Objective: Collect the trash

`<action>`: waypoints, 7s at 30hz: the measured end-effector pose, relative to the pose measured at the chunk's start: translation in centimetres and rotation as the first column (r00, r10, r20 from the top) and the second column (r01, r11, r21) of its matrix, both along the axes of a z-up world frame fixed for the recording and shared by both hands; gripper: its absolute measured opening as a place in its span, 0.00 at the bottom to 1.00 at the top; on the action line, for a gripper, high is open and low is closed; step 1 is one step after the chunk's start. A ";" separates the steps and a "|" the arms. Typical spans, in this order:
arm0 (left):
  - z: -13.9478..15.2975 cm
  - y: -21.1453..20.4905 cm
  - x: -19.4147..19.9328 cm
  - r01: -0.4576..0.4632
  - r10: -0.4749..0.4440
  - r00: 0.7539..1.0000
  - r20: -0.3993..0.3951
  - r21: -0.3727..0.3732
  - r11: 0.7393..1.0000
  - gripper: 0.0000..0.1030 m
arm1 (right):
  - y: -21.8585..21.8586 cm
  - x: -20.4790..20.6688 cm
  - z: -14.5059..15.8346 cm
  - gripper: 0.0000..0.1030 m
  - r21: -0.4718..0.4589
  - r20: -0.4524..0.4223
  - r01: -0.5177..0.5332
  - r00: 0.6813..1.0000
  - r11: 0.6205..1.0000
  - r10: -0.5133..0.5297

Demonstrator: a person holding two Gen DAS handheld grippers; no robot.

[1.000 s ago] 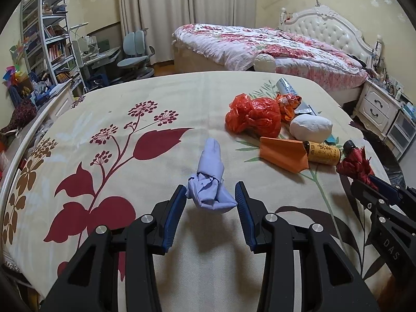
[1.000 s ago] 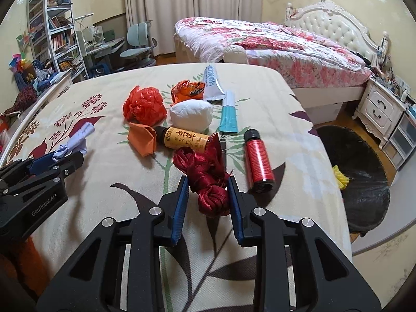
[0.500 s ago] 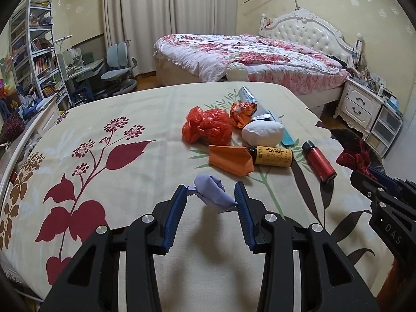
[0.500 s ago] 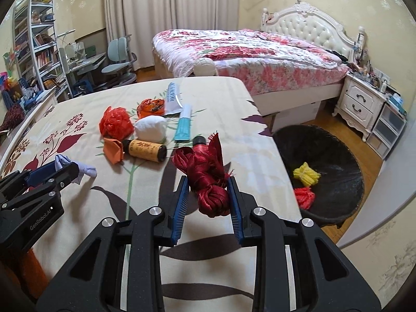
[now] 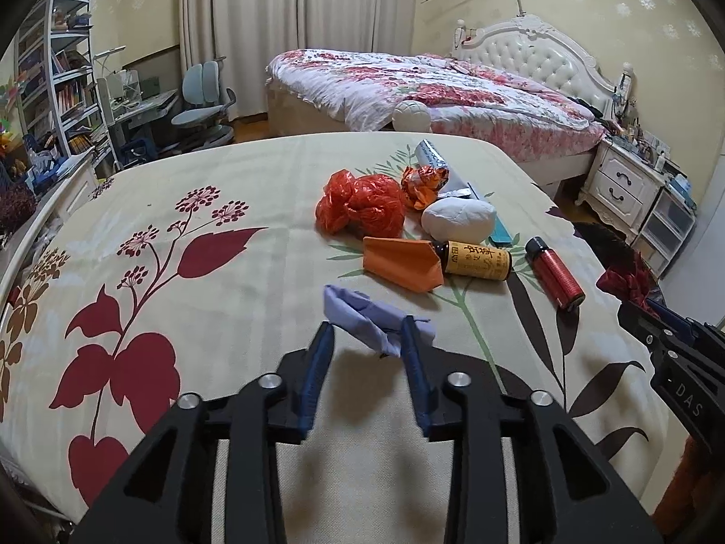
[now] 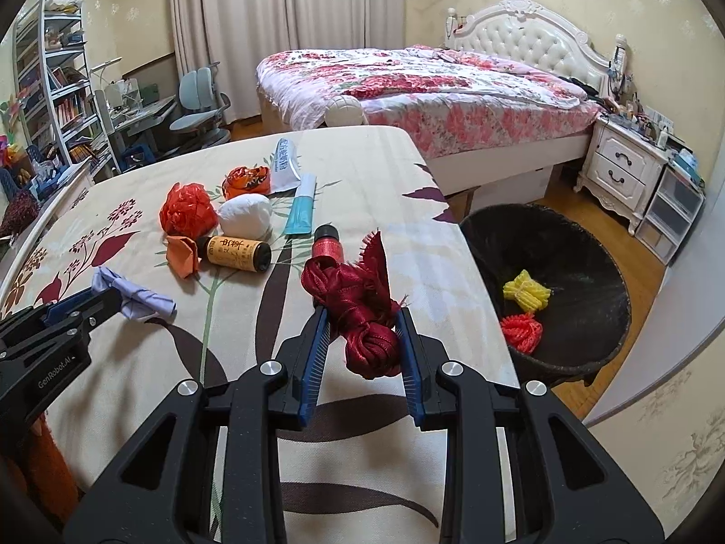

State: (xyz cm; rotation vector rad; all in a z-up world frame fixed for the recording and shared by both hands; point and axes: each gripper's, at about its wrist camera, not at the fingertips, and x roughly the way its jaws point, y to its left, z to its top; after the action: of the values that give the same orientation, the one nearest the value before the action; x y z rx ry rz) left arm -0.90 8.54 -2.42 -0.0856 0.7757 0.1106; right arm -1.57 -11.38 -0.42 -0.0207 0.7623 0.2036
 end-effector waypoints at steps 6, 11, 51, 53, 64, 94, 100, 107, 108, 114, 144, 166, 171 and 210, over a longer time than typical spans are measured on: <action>-0.6 0.4 0.0 -0.011 0.011 1.000 -0.013 -0.005 1.000 0.51 | 0.5 -0.1 -0.5 0.28 0.003 -0.012 -0.013 1.000 1.000 0.013; -1.1 1.0 0.5 -0.032 0.032 0.999 -0.026 -0.005 0.999 0.64 | 0.5 0.0 -0.7 0.28 0.005 -0.018 -0.014 1.000 1.000 0.014; -2.1 1.3 1.5 0.014 -0.012 0.996 -0.087 0.028 1.000 0.06 | 0.8 0.8 -0.6 0.28 0.027 -0.022 -0.025 0.999 0.999 0.026; -1.9 1.6 1.2 0.008 -0.006 0.997 -0.076 0.023 1.000 0.06 | 0.9 0.8 -0.6 0.28 0.027 -0.021 -0.029 0.999 0.999 0.030; -1.7 2.2 1.4 -0.012 0.014 0.998 -0.068 0.027 1.000 0.33 | 1.3 0.8 -0.7 0.28 0.028 -0.028 -0.036 0.999 0.999 0.037; 0.5 1.5 1.8 0.001 0.000 1.000 -0.016 0.021 1.000 0.23 | 0.9 1.7 0.2 0.28 0.037 -0.008 -0.030 1.000 0.999 0.030; 2.3 -2.1 2.1 0.083 -0.084 0.996 0.038 0.018 0.996 0.23 | -1.5 1.7 1.3 0.28 0.035 0.027 0.021 0.999 0.999 -0.022; 3.1 -8.0 4.2 0.199 -0.201 0.977 0.076 0.027 0.980 0.23 | -6.5 3.1 2.0 0.28 0.003 0.066 0.146 0.987 0.989 -0.145; 3.2 -8.9 4.7 0.214 -0.216 0.973 0.084 0.030 0.976 0.23 | -7.1 3.4 2.0 0.28 -0.002 0.069 0.162 0.985 0.987 -0.161; 3.3 -14.0 7.4 0.291 -0.293 0.951 0.100 0.035 0.956 0.23 | -11.5 5.4 1.7 0.28 -0.010 0.078 0.248 0.966 0.969 -0.247; -1.6 -25.5 16.3 0.398 -0.400 0.916 -0.007 0.115 0.910 0.69 | -20.8 10.5 -3.3 0.43 0.004 -0.004 0.430 0.903 0.903 -0.430; 0.7 -16.2 9.9 0.237 -0.241 0.971 0.010 0.135 0.962 0.80 | -15.8 5.7 -0.7 0.63 0.031 0.022 0.364 0.931 0.931 -0.365; 0.6 -12.8 8.2 0.176 -0.178 0.984 0.008 0.140 0.975 0.80 | -13.4 4.7 -0.8 0.63 0.034 0.007 0.309 0.951 0.950 -0.310; -1.7 3.2 6.1 -0.101 0.101 0.989 -0.108 0.004 0.995 0.80 | -2.1 4.4 -1.5 0.62 0.028 -0.033 0.057 0.998 0.998 -0.056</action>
State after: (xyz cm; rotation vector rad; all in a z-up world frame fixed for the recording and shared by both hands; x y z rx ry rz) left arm 5.17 11.71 -4.16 -0.1212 0.8801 0.2126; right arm 2.84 -13.52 -1.93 0.0321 0.7906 0.1614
